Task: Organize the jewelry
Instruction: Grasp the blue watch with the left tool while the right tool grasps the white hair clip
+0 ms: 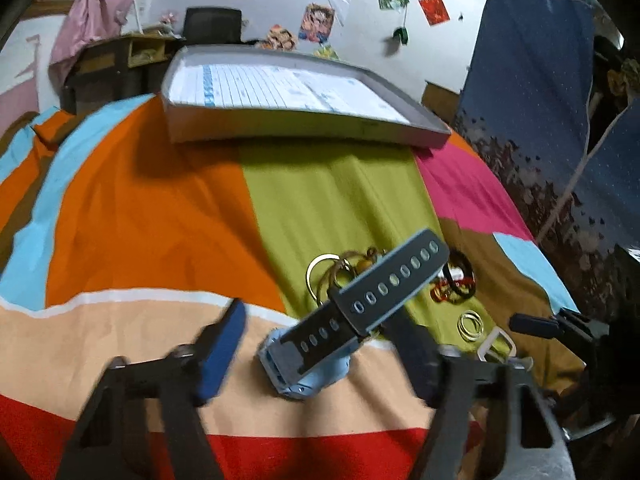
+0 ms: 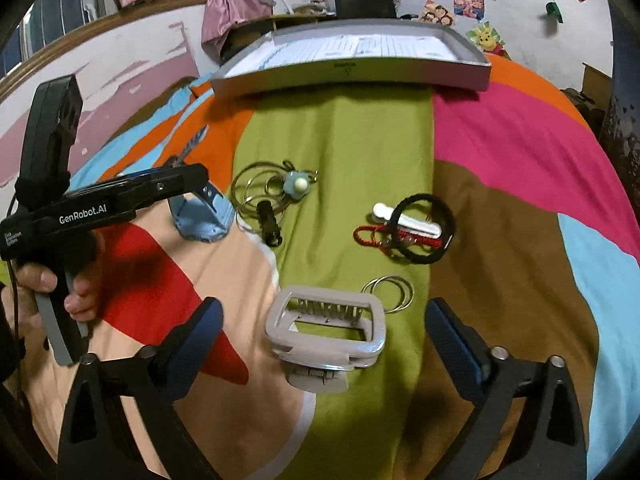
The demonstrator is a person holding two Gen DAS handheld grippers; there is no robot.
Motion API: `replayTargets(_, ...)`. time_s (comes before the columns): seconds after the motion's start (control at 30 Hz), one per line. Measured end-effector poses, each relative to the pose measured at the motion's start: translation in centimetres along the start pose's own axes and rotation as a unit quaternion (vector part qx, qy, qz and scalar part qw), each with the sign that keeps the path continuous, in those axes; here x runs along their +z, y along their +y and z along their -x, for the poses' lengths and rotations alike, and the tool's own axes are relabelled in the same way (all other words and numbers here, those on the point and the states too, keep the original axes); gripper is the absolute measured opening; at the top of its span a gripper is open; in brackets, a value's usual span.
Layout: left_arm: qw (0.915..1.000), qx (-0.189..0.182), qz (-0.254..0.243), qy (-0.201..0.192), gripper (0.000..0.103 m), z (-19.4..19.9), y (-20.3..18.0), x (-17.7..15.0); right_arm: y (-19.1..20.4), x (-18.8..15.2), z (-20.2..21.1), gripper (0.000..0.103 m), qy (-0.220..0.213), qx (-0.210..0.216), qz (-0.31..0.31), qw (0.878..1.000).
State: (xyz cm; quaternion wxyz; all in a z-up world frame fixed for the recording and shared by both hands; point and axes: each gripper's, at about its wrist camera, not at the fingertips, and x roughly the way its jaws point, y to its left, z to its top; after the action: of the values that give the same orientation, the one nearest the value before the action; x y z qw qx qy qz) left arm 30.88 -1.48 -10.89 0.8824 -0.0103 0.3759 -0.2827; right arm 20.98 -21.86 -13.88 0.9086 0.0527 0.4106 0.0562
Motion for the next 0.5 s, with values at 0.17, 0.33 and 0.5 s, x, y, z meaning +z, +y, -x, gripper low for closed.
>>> replayTargets(0.17, 0.9996, -0.005, 0.008, 0.025, 0.034, 0.1, 0.1, -0.2, -0.2, 0.1, -0.7, 0.071, 0.018, -0.008, -0.009, 1.000)
replayTargets(0.33, 0.9974, -0.005, 0.052, 0.050, 0.027, 0.8, -0.4, -0.7, -0.3, 0.0, -0.6, 0.059, 0.024, -0.007, -0.022, 0.999)
replayTargets(0.5, 0.9955, 0.017, 0.075, 0.055, 0.021, 2.0, -1.4, -1.0, 0.1, -0.1, 0.1, 0.059, 0.012, 0.003, -0.018, 1.000)
